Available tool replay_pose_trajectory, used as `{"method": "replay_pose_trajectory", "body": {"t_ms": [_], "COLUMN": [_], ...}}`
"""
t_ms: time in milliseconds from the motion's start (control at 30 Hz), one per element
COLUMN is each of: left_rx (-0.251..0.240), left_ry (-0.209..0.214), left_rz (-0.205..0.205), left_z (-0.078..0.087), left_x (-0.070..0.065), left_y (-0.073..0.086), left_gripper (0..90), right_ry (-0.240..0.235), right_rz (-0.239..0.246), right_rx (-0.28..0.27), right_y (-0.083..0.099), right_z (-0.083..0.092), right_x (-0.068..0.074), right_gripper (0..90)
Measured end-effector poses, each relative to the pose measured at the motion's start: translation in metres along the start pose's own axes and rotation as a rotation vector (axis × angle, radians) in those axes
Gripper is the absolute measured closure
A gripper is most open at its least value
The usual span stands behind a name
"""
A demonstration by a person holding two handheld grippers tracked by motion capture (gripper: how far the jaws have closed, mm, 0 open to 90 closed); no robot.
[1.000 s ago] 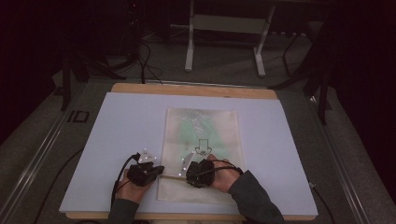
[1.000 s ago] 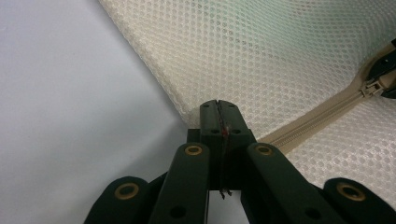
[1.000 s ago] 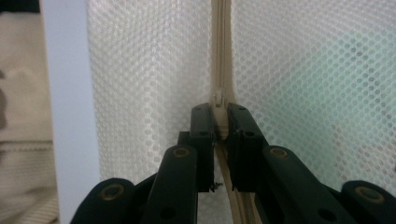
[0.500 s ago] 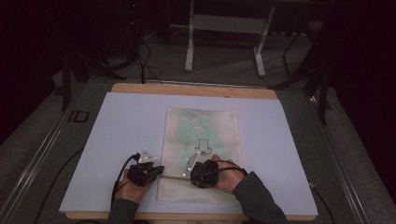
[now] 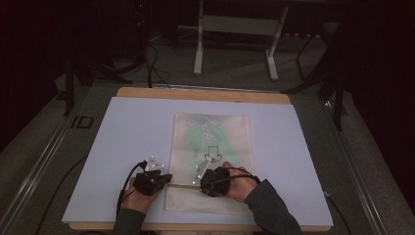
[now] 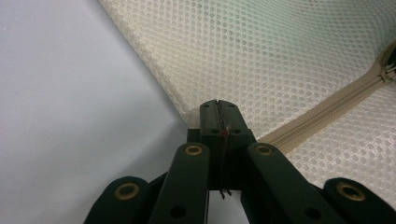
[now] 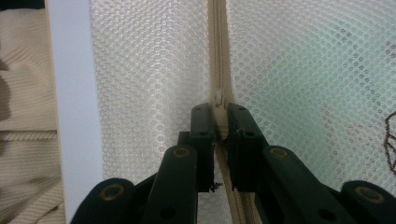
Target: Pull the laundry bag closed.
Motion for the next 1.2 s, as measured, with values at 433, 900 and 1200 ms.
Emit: {"method": "replay_pose_trajectory", "body": {"t_ms": [433, 900, 1200], "left_rx": [0.001, 0.003, 0.005], "left_ry": [-0.002, -0.004, -0.007], "left_rz": [-0.003, -0.006, -0.009], "left_z": [0.000, 0.000, 0.000], "left_x": [0.000, 0.000, 0.000], "left_y": [0.000, 0.000, 0.000], "left_gripper": [89.5, 89.4, 89.4], "right_ry": [-0.005, -0.005, -0.006], "right_rz": [-0.010, -0.013, -0.018], "right_rx": [0.001, 0.002, -0.002], "right_y": [0.003, 0.008, 0.011], "right_z": [0.002, 0.006, 0.007], "right_x": [-0.002, -0.005, -0.007], "right_gripper": [82.2, 82.2, 82.3]}}
Point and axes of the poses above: each handheld gripper's, and its own axes: z roughly backward along the jaws, y roughly out of its underside, x roughly to its left, the point moved 6 cm from there along -z, roughly forward along the jaws, and after that the axes turned 13 degrees about y, right-handed, at the moved point
